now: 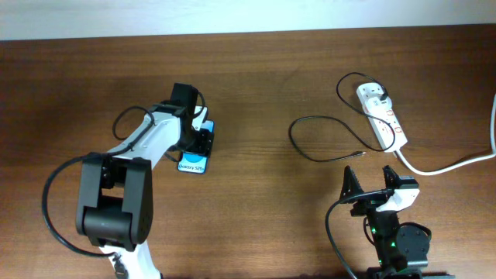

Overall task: Plug charger to phone and switch on socket
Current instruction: 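Move the left gripper over the blue phone and grasp its edge, then lift the phone with the left gripper and tilt it upright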

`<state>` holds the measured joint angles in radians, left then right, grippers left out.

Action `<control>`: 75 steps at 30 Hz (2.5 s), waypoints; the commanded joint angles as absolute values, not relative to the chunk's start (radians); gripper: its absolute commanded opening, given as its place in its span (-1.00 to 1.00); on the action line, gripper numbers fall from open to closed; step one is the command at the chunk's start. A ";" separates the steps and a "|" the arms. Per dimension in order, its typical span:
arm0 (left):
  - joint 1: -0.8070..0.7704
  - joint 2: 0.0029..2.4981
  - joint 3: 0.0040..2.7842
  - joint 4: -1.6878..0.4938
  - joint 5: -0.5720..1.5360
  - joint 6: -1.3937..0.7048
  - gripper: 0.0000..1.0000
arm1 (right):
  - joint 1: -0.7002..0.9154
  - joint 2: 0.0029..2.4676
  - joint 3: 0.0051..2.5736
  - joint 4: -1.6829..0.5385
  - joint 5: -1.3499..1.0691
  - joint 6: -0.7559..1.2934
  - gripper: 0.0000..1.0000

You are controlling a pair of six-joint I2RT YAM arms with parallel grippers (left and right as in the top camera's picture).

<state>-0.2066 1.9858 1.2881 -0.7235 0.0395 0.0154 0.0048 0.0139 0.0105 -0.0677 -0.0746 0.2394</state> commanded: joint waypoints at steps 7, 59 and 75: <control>-0.210 1.953 1.371 -0.870 0.196 -0.077 -0.05 | 0.013 0.006 0.006 -0.074 -0.066 0.241 0.97; -0.247 1.600 1.398 -1.335 0.823 -0.479 -0.35 | 0.013 0.006 0.006 -0.074 -0.066 0.241 0.97; -0.246 1.600 1.398 -1.160 0.485 -0.456 -0.29 | 0.013 0.006 0.006 -0.074 -0.066 0.241 0.97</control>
<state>-0.2440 1.6302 1.3727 -1.1812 0.5739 -0.4759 0.0048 0.0139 0.0109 -0.0677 -0.0742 0.2394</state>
